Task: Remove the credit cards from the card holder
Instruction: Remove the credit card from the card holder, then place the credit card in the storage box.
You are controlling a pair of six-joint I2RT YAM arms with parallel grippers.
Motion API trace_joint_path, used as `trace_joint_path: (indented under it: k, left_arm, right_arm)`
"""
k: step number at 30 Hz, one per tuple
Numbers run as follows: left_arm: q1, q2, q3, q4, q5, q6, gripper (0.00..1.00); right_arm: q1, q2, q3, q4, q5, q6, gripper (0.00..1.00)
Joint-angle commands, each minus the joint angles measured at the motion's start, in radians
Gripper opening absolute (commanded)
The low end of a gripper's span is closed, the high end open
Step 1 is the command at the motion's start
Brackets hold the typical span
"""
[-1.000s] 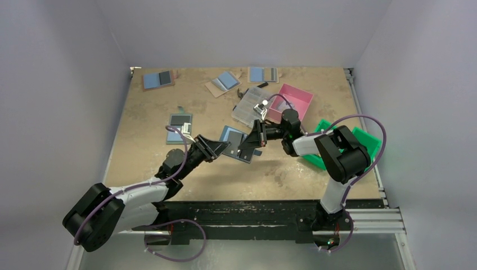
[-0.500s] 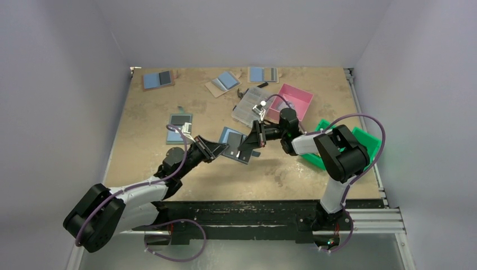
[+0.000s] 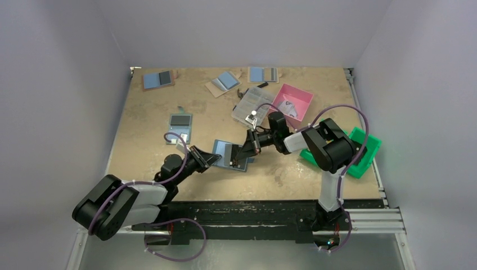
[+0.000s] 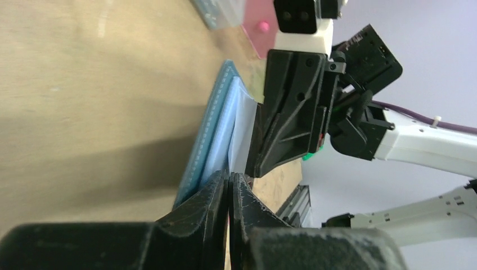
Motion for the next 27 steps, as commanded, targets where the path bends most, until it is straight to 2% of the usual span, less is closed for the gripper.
trace_joint_path:
  k: [1,4,8,16,23,27]
  left_arm:
    - [0.041,0.032,-0.038,0.116,0.018,0.0,0.12]
    - [0.047,0.05,-0.044,0.11,0.026,0.02,0.15]
    - [0.052,0.065,-0.049,0.083,0.021,0.037,0.05]
    - [0.061,0.01,-0.044,-0.052,-0.004,0.079,0.04]
    - [0.065,-0.068,-0.014,-0.195,-0.017,0.122,0.12]
    - [0.067,-0.177,0.033,-0.383,-0.06,0.161,0.23]
  right_arm:
    - [-0.035,0.018,0.059,-0.182,0.027,-0.167,0.0]
    - [-0.035,0.034,0.088,-0.3,0.051,-0.252,0.0]
    - [-0.035,0.05,0.132,-0.448,0.077,-0.367,0.0]
    - [-0.037,0.022,0.221,-0.711,0.092,-0.609,0.0]
    - [-0.037,-0.055,0.309,-0.964,0.095,-0.865,0.0]
    - [-0.037,-0.123,0.36,-1.116,0.101,-1.027,0.0]
